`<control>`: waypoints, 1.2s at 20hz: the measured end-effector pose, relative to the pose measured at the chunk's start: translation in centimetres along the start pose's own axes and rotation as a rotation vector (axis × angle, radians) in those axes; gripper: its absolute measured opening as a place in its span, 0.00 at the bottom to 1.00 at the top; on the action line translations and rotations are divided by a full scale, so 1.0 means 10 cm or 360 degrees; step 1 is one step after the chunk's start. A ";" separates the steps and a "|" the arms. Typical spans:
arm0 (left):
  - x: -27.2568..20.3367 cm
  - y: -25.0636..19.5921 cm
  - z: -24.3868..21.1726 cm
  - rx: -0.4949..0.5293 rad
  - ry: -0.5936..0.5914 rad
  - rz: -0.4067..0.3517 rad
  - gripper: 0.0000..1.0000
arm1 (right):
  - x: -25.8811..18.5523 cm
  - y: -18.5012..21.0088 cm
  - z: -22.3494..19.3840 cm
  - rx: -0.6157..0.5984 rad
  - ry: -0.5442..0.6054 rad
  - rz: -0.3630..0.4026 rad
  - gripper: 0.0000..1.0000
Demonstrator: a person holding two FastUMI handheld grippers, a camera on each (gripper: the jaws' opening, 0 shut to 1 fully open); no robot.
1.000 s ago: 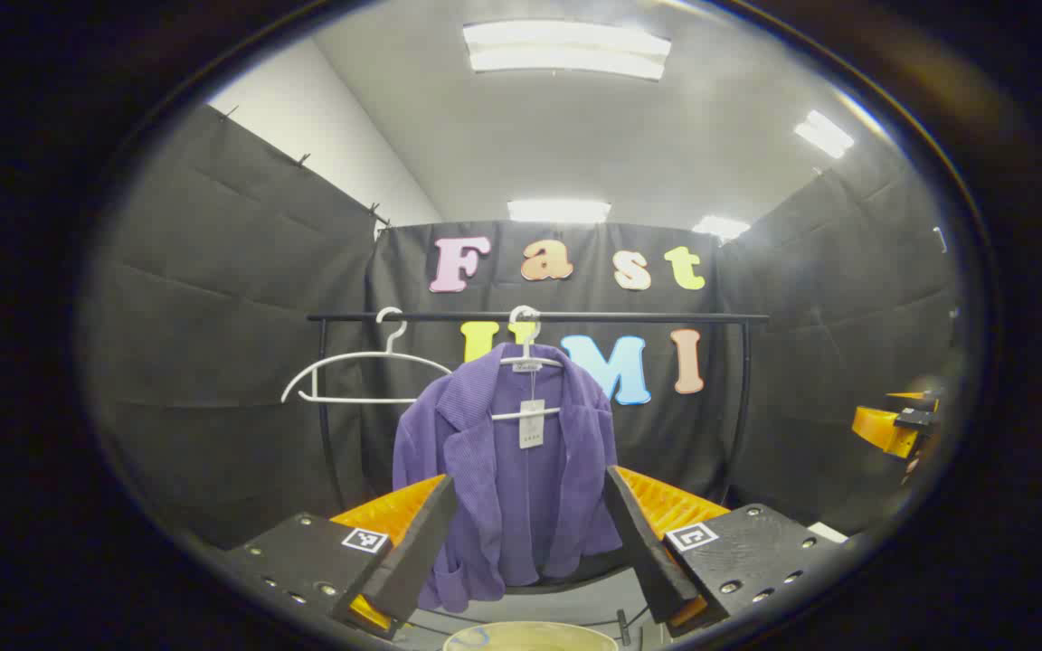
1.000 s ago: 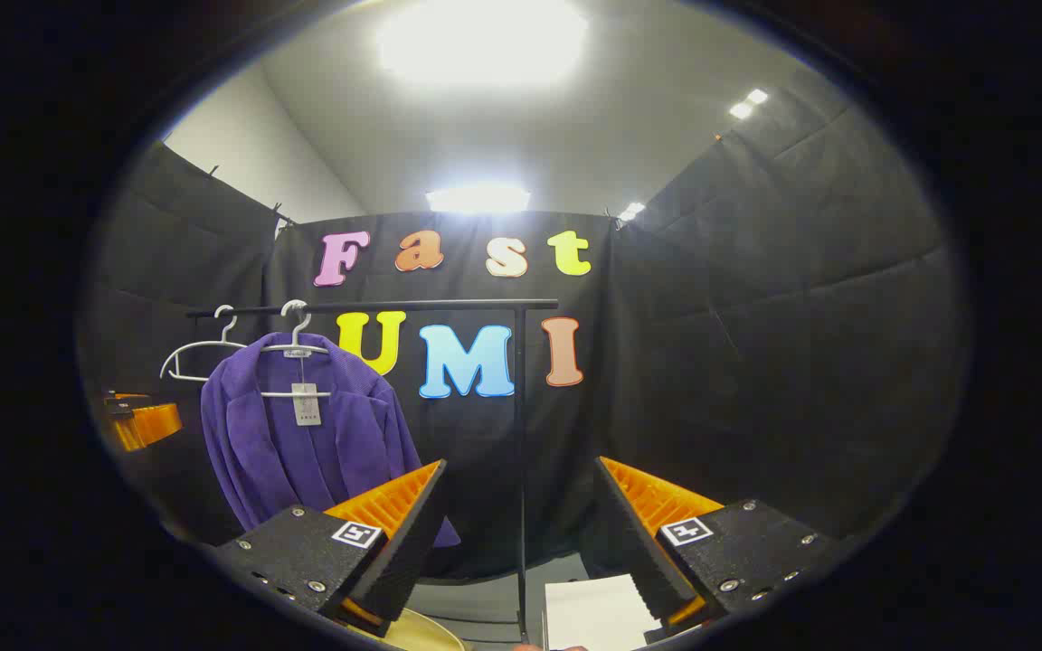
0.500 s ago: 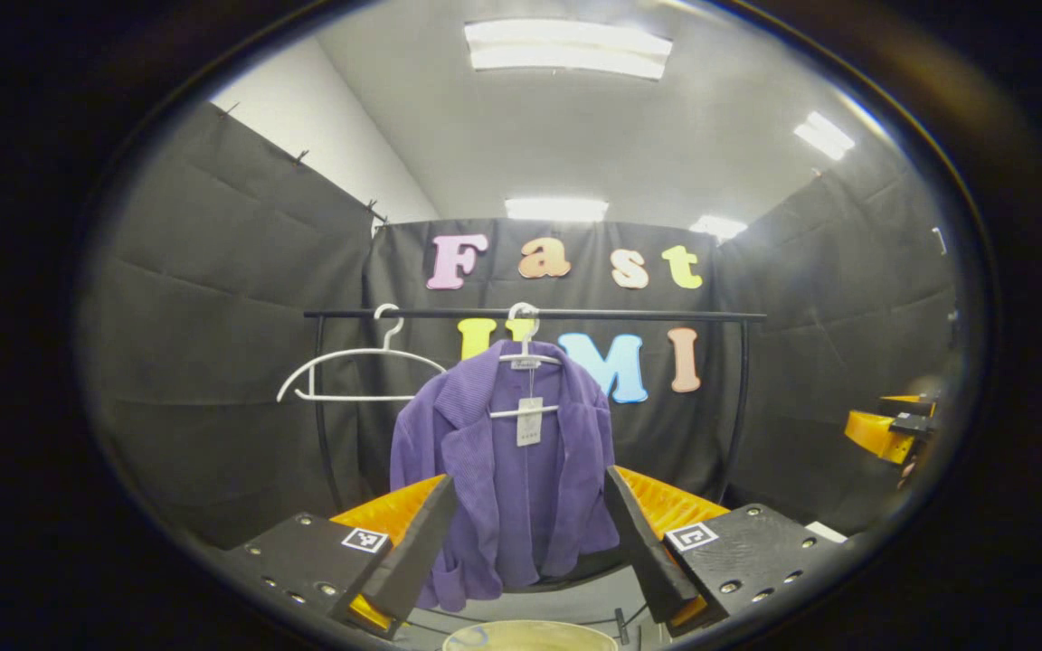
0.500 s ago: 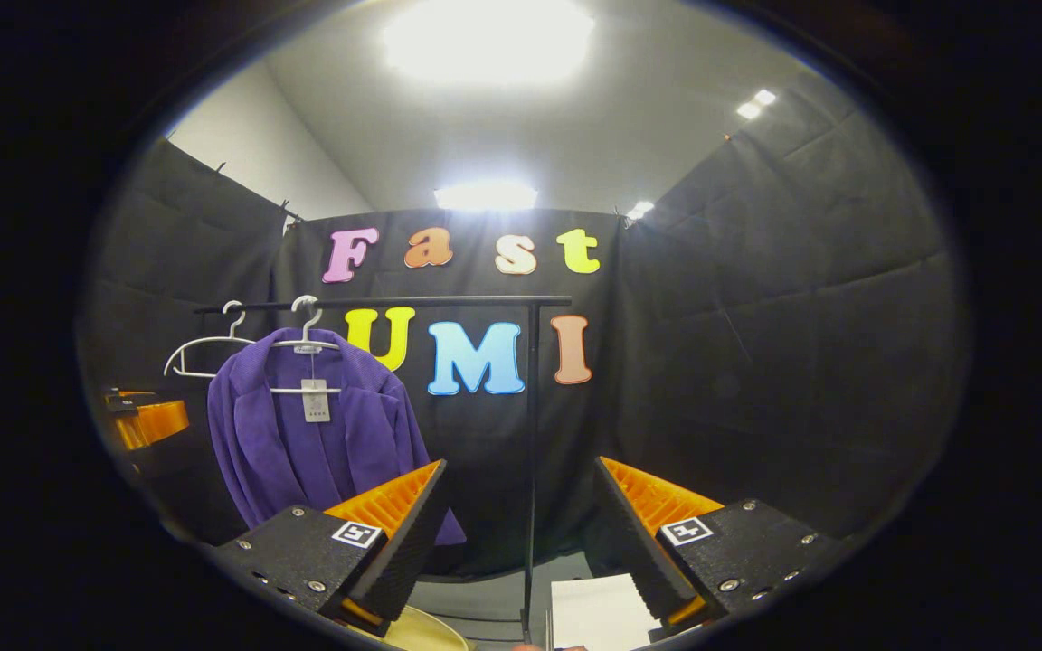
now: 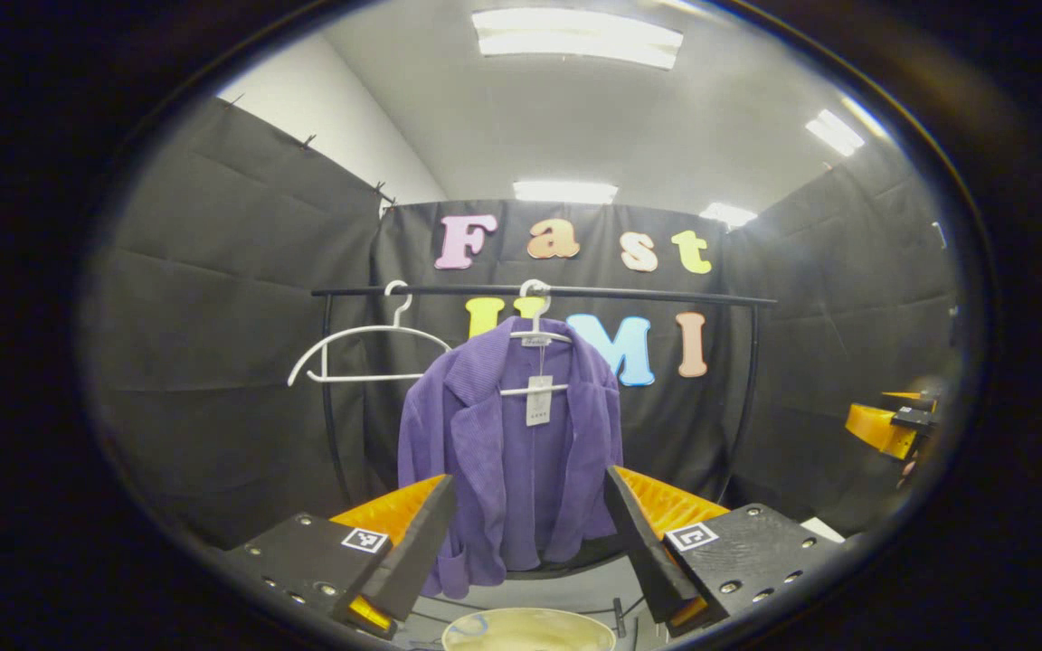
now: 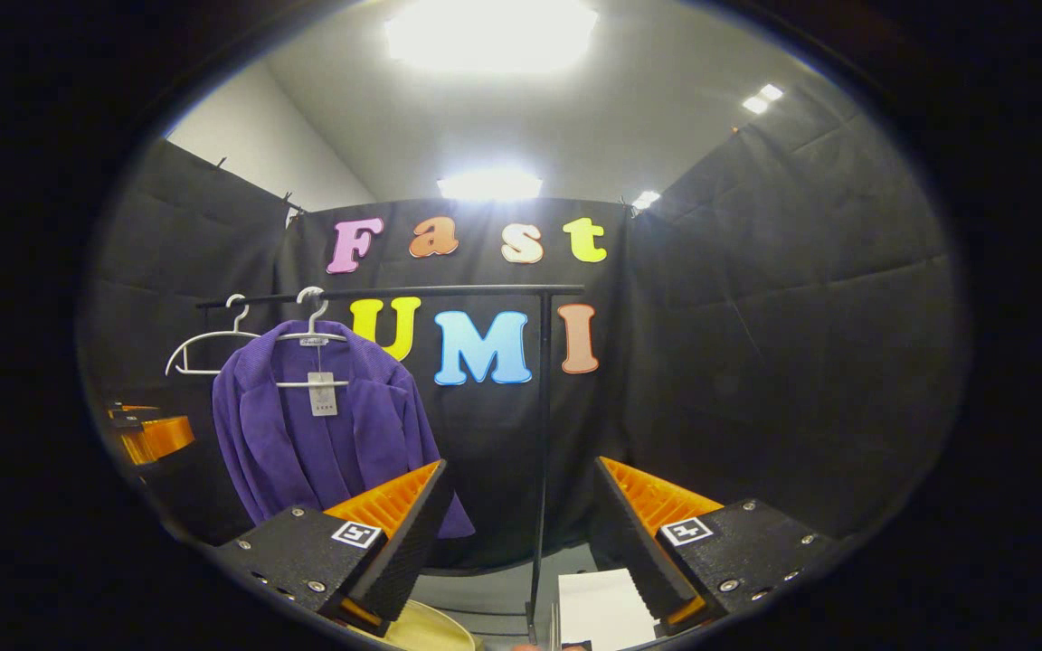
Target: Grasp the clothes on the hanger with both hands and then place them into the laundry hamper below.
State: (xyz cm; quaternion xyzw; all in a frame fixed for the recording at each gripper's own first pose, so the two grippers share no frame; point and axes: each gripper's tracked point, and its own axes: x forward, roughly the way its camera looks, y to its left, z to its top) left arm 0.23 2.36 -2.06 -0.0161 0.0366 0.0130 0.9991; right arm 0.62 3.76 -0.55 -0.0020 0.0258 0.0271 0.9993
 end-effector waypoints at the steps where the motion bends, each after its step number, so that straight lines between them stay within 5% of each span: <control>1: 0.00 0.04 -0.01 -0.0011 0.0008 0.0011 0.95 | 0.04 0.06 0.02 0.0001 0.0015 0.0027 0.96; 4: 0.06 0.18 0.01 -0.0017 0.0009 0.0075 1.00 | 0.19 0.30 0.02 0.0077 0.0099 0.0154 0.96; 16: 0.88 0.49 0.13 -0.0133 0.0080 0.0246 0.95 | 1.38 1.13 0.21 0.0233 0.0131 0.0385 0.94; 24: 1.63 0.48 -0.24 -0.0324 0.0190 0.0305 0.95 | 2.20 1.85 0.32 0.0317 0.0152 0.0573 0.94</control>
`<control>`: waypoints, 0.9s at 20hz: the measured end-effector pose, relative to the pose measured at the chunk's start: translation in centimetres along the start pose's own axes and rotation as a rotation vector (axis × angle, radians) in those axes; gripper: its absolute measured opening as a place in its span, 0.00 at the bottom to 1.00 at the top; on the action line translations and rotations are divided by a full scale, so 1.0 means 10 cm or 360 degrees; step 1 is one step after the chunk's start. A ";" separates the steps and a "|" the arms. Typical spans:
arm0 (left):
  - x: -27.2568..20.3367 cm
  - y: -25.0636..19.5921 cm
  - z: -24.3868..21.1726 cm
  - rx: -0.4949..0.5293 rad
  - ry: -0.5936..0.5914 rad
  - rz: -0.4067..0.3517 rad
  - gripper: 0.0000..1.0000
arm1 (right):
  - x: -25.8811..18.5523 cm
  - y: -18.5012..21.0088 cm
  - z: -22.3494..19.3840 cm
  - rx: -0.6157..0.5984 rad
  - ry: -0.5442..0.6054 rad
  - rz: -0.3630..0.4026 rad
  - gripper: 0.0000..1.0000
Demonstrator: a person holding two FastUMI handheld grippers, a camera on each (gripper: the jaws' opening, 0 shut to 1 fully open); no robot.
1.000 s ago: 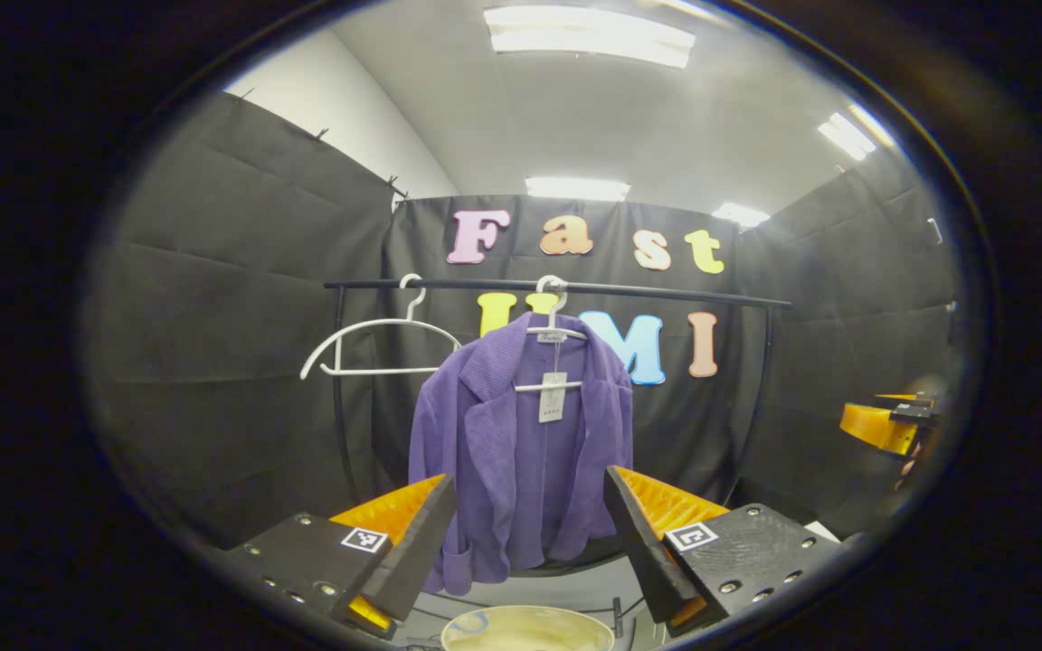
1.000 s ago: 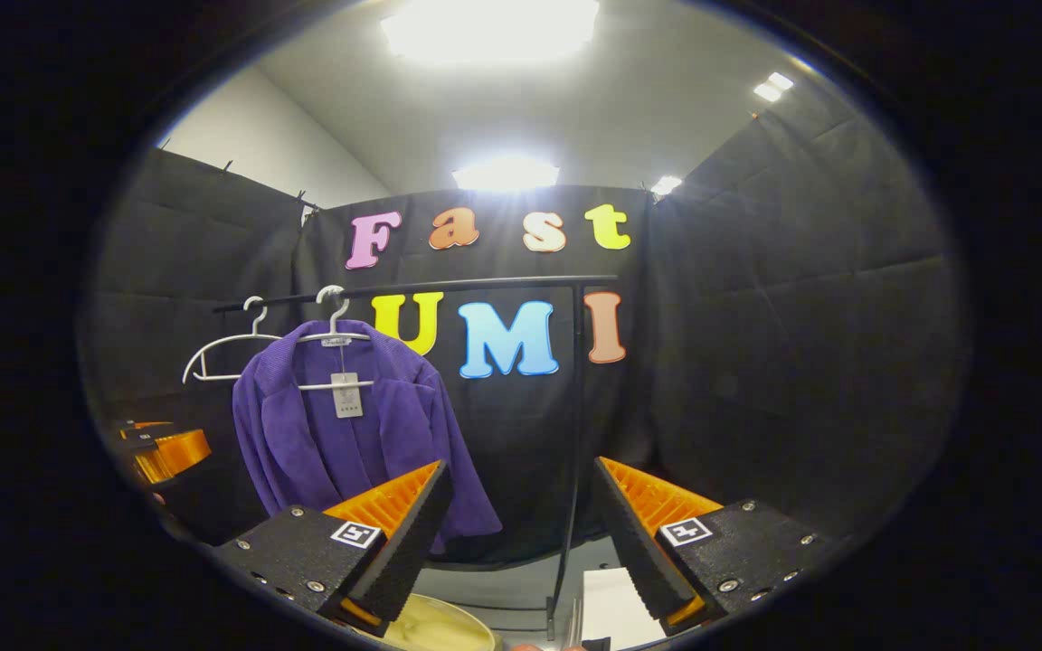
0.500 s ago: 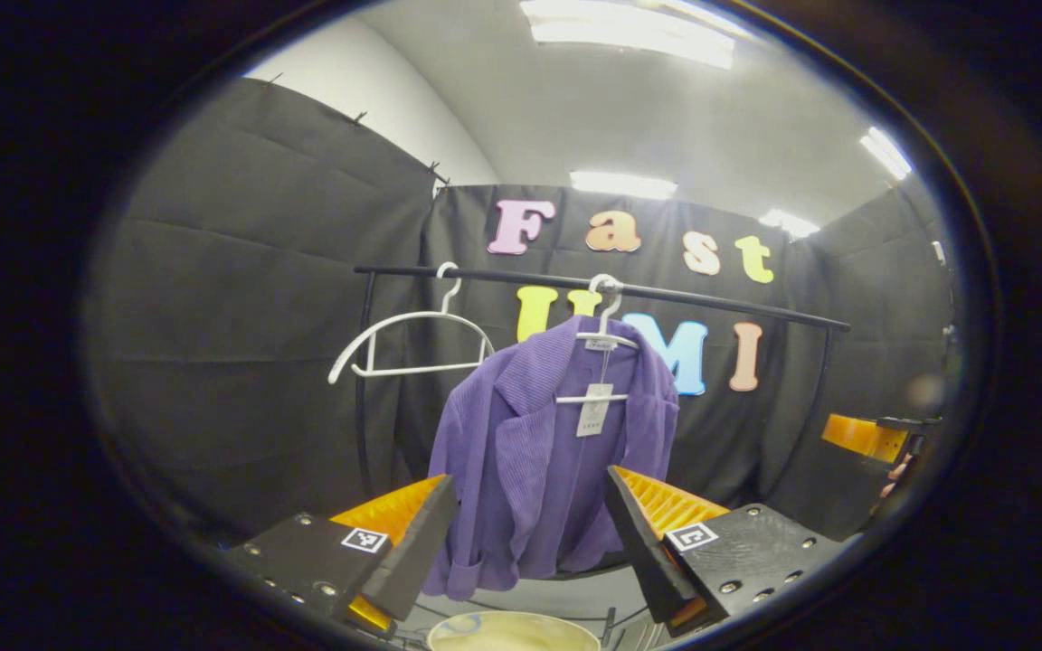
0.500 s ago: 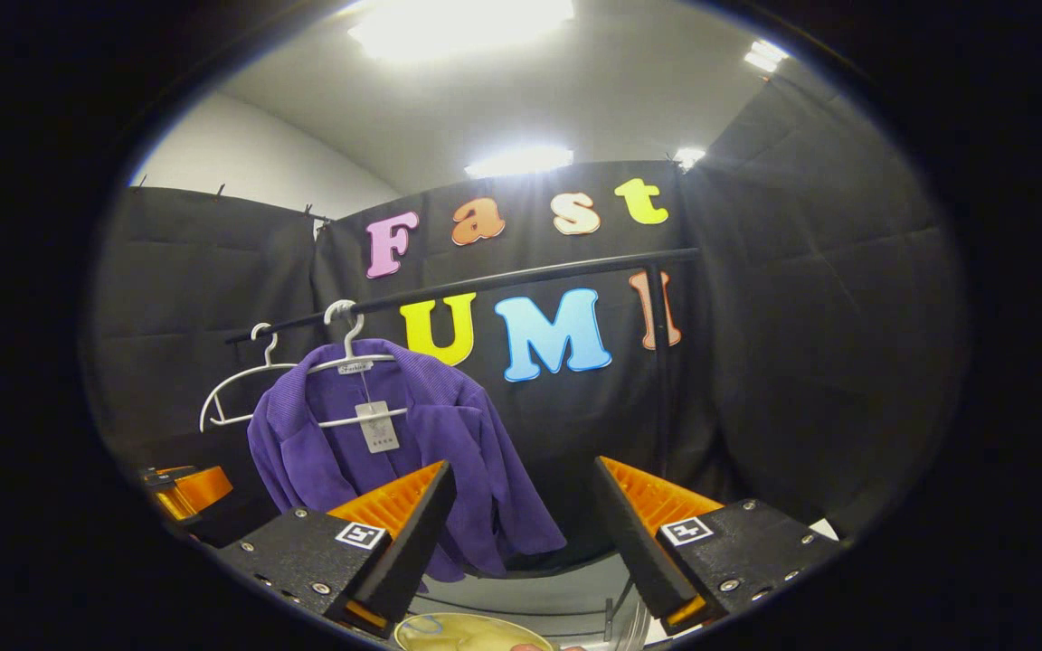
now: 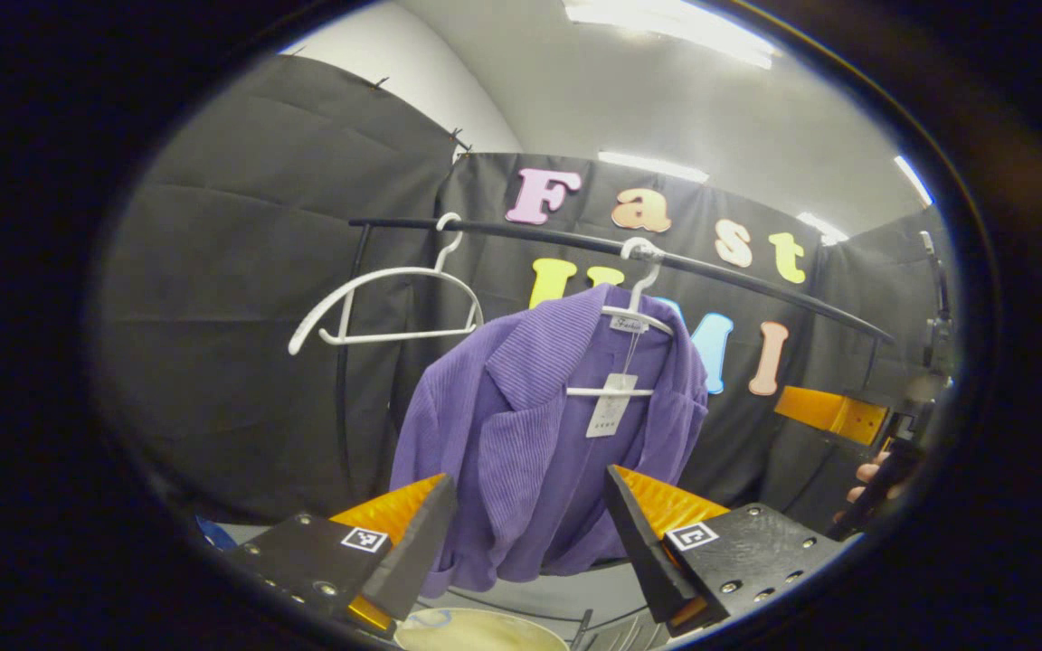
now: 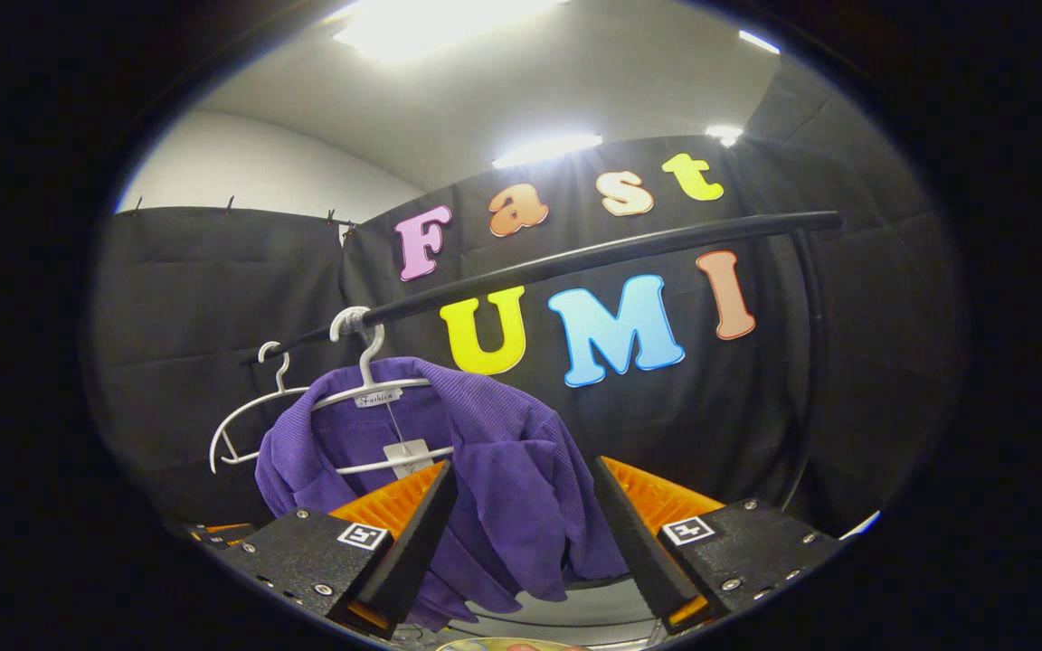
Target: Grasp the clothes on the hanger with both hands and then place them into the laundry hamper below.
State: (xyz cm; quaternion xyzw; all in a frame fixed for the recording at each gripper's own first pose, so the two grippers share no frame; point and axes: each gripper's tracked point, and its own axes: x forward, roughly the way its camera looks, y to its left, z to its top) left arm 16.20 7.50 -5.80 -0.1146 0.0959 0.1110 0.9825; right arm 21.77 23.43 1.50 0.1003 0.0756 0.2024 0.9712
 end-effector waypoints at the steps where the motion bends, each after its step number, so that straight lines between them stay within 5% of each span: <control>1: 0.06 -0.02 -0.01 -0.0019 0.0002 0.0012 0.95 | 0.13 0.05 0.02 0.0000 0.0011 0.0027 0.94; 8: 0.58 -0.08 -0.07 -0.0005 -0.0002 0.0133 1.00 | 0.83 0.22 -0.08 -0.0034 0.0084 0.0122 0.95; 10: 0.74 -0.02 -0.15 -0.0027 0.0015 0.0235 0.95 | 1.01 0.20 -0.15 -0.0062 0.0096 0.0134 0.95; 18: 1.16 0.10 -0.02 0.0084 -0.0113 0.0500 0.99 | 1.41 0.22 -0.39 -0.0052 0.0112 0.0206 0.95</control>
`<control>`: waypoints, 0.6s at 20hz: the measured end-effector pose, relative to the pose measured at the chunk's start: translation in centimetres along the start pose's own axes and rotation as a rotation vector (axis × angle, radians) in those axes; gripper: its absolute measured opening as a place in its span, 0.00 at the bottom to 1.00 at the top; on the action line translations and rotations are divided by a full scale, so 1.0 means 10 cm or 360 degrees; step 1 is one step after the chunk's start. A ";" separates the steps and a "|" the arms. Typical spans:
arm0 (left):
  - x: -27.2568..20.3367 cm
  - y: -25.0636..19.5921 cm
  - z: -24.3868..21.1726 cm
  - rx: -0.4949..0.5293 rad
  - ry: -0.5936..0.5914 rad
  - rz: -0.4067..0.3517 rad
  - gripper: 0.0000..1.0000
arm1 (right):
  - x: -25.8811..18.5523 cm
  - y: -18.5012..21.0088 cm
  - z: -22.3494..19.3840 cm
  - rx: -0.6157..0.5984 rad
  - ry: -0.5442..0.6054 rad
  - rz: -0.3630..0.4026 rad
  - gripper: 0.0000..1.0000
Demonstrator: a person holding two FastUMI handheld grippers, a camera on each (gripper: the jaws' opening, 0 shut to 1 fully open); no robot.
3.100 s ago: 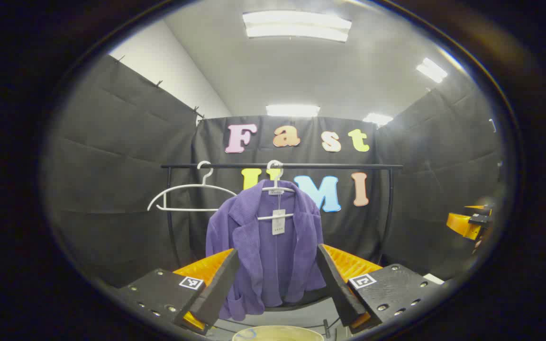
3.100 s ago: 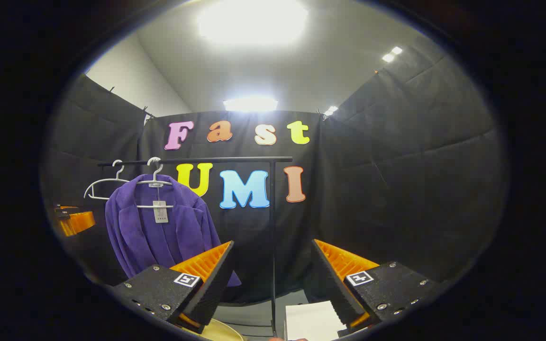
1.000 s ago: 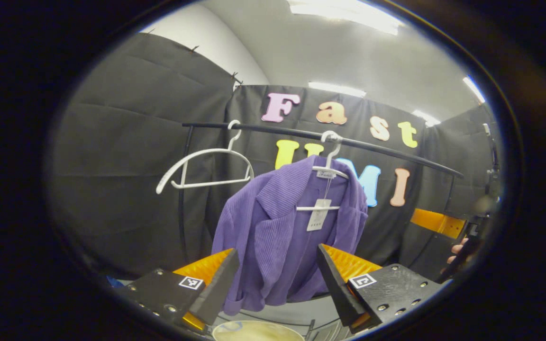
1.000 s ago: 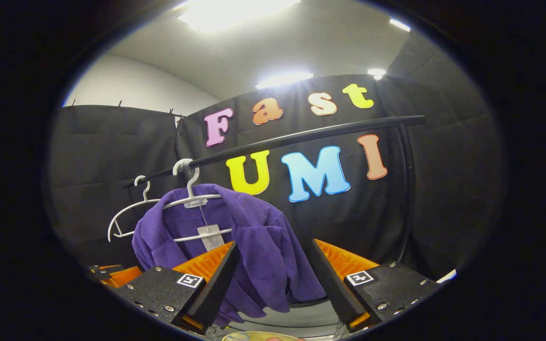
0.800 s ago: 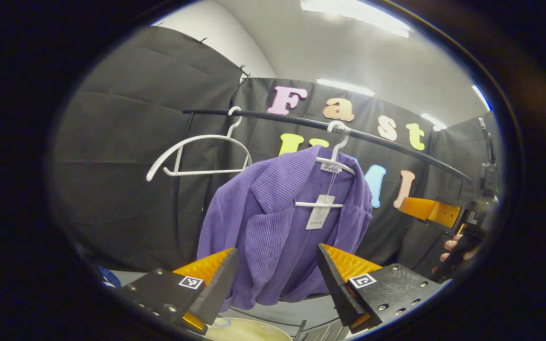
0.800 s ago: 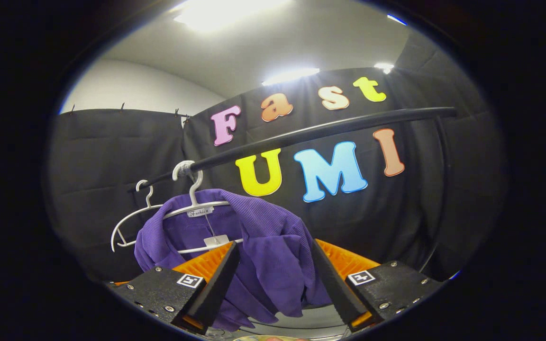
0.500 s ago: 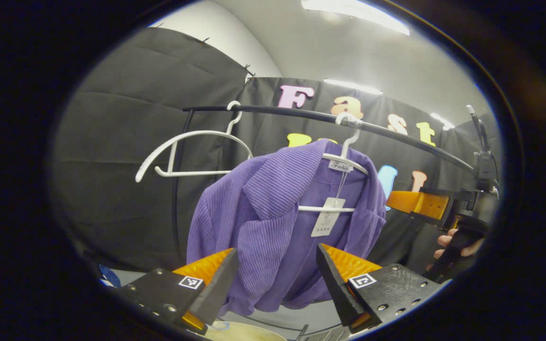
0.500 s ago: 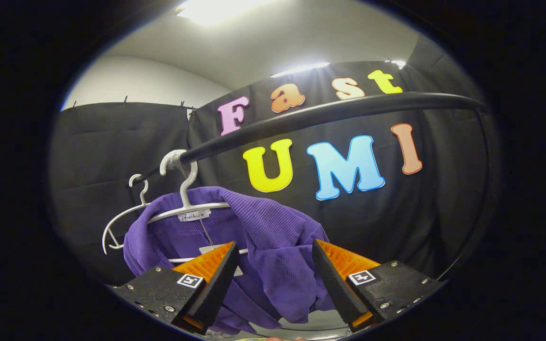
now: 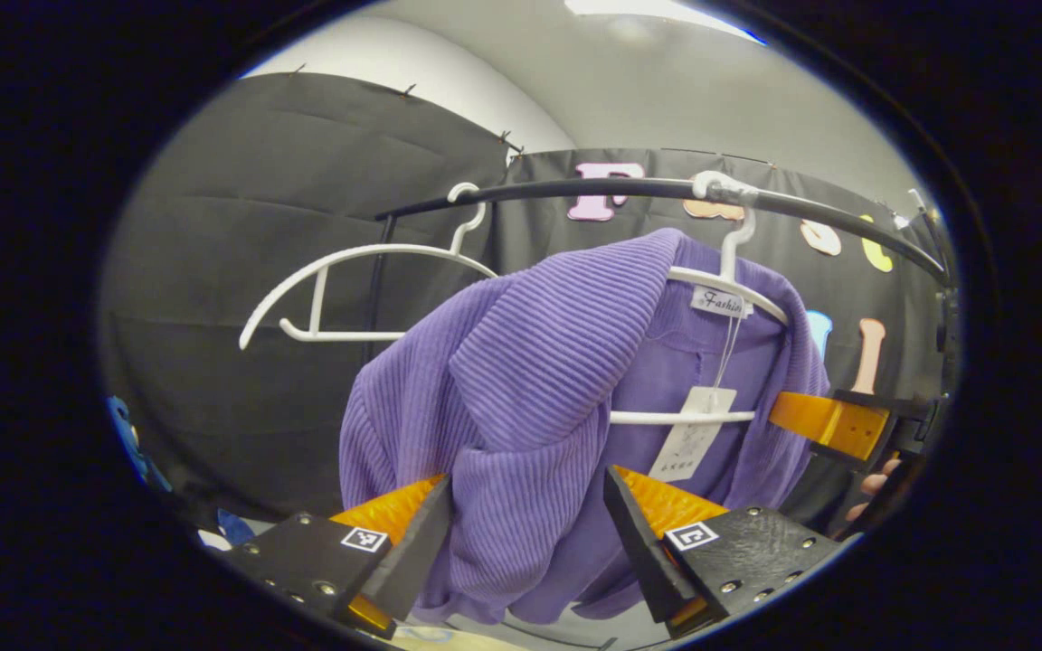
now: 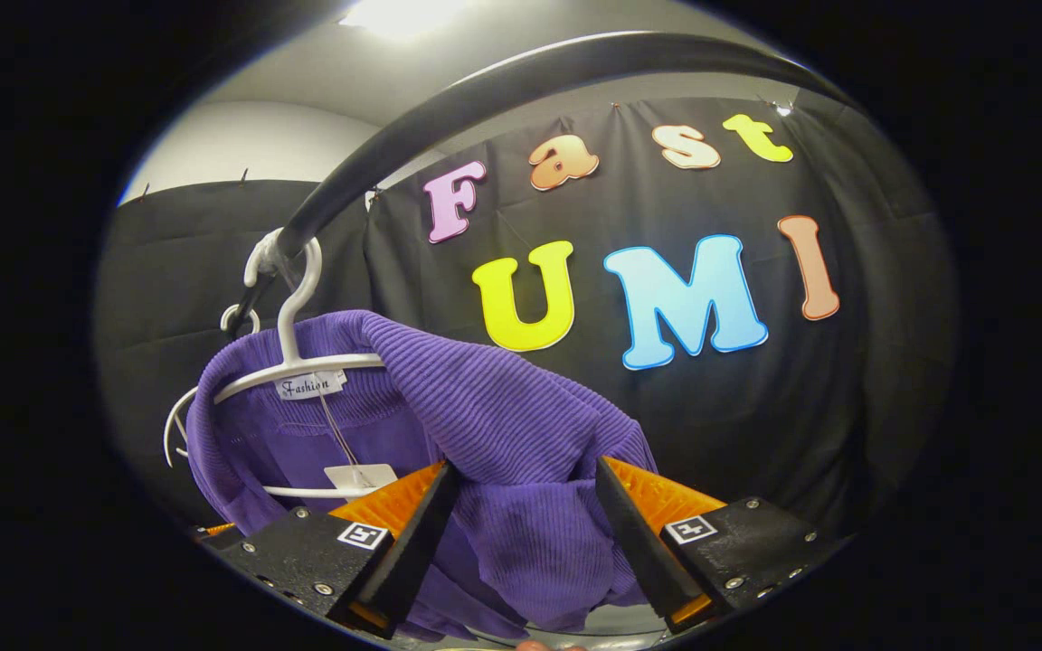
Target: Grasp the clothes on the hanger with both hands and then place them into the laundry hamper below.
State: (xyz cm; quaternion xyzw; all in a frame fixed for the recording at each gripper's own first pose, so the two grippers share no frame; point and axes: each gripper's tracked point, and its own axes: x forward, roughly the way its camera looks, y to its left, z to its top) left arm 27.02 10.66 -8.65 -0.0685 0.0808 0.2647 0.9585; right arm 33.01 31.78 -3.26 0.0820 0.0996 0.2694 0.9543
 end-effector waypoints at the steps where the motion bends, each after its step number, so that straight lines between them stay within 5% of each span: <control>1: 0.01 0.02 0.01 0.0016 -0.0014 0.0026 0.99 | 0.02 0.01 0.00 0.0003 -0.0011 0.0003 0.95; 5: 0.00 0.08 0.11 0.0069 -0.0079 0.0098 0.97 | 0.06 0.03 -0.01 0.0066 -0.0025 -0.0002 0.95; 7: 0.00 0.04 0.11 0.0076 -0.0089 0.0106 0.58 | 0.11 0.04 0.02 0.0074 -0.0046 -0.0007 0.95; 8: 0.00 -0.03 0.09 0.0052 -0.0081 0.0064 0.52 | 0.10 0.07 0.01 0.0069 -0.0041 0.0006 0.95; 12: 0.08 -0.16 0.05 0.0024 -0.0086 -0.0016 0.56 | 0.07 0.11 0.03 0.0037 -0.0041 0.0068 0.95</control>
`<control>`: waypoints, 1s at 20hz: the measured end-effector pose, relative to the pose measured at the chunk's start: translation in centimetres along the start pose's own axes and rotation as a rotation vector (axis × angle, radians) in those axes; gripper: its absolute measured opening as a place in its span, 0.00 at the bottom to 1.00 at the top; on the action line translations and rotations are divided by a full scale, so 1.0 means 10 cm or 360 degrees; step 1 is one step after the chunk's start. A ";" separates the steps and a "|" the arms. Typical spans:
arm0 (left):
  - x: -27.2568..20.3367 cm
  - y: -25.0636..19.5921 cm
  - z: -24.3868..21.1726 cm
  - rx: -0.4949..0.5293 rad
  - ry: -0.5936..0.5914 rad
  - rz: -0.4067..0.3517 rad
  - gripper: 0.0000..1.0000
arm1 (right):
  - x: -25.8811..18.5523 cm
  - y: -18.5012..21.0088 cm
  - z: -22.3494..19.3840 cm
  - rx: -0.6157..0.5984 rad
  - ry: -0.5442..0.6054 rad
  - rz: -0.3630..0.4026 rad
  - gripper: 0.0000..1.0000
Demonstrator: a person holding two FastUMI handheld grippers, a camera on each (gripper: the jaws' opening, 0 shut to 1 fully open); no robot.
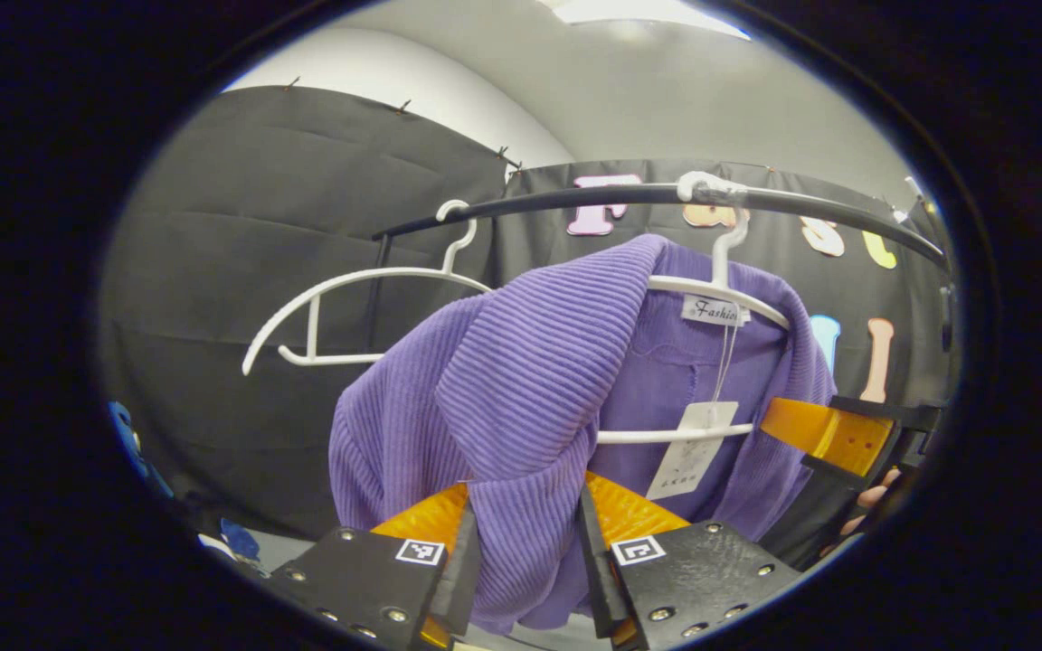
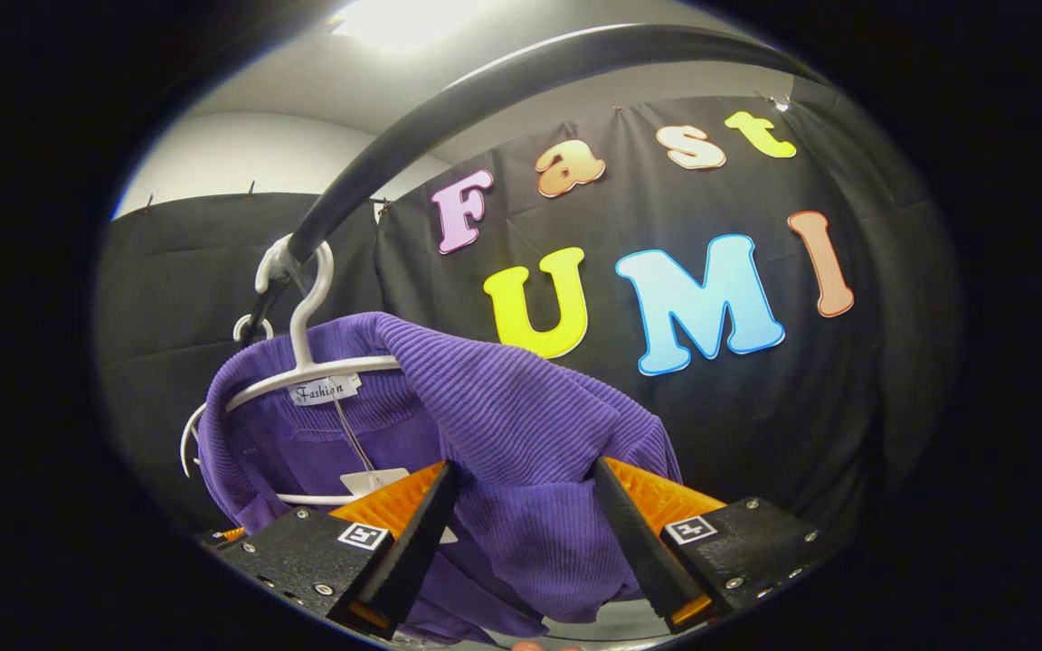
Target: Grasp the clothes on the hanger with both hands and then place them into the laundry hamper below.
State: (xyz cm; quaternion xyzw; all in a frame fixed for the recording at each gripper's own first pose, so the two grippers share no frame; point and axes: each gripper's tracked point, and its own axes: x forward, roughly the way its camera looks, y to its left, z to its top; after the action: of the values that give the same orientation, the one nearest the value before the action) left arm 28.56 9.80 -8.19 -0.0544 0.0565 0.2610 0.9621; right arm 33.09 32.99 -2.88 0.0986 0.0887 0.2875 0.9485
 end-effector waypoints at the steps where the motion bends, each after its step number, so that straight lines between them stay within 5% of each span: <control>1: 0.01 0.00 -0.02 0.0001 0.0002 -0.0011 0.54 | 0.00 0.03 0.01 0.0017 -0.0001 0.0011 0.95; 4: -0.02 -0.01 -0.04 -0.0024 0.0019 -0.0053 0.49 | -0.02 0.12 -0.01 0.0039 -0.0010 -0.0011 0.95; 10: -0.01 0.02 -0.04 -0.0035 0.0039 -0.0125 0.46 | 0.13 -0.06 0.12 -0.0029 -0.0122 -0.0247 0.95; 11: 0.01 0.01 -0.05 -0.0030 0.0048 -0.0142 0.57 | 0.15 -0.09 0.14 -0.0065 -0.0139 -0.0275 0.95; 13: -0.02 0.14 -0.02 0.0018 0.0043 -0.0080 0.37 | 0.18 -0.13 0.16 -0.0117 -0.0156 -0.0301 0.93; 15: -0.03 0.05 0.00 -0.0032 0.0032 -0.0183 0.18 | 0.20 -0.13 0.18 -0.0115 -0.0155 -0.0272 0.72; 16: -0.02 0.03 -0.03 -0.0075 0.0052 -0.0233 0.19 | 0.23 -0.14 0.17 -0.0105 -0.0150 -0.0261 0.56; 17: 0.00 0.08 -0.03 -0.0099 0.0061 -0.0258 0.03 | 0.21 -0.17 0.19 -0.0107 -0.0158 -0.0260 0.47; 18: 0.02 0.14 -0.01 -0.0129 0.0055 -0.0252 0.03 | 0.20 -0.18 0.21 -0.0116 -0.0170 -0.0251 0.29; 20: -0.05 0.16 0.00 -0.0166 0.0070 -0.0329 0.02 | 0.18 -0.14 0.22 -0.0141 -0.0182 -0.0228 0.10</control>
State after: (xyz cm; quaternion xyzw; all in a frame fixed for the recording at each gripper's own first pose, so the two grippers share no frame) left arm 27.34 10.90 -8.27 -0.1157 0.0580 0.1618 0.9783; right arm 35.79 32.55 -1.34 0.0662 0.0283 0.2165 0.9736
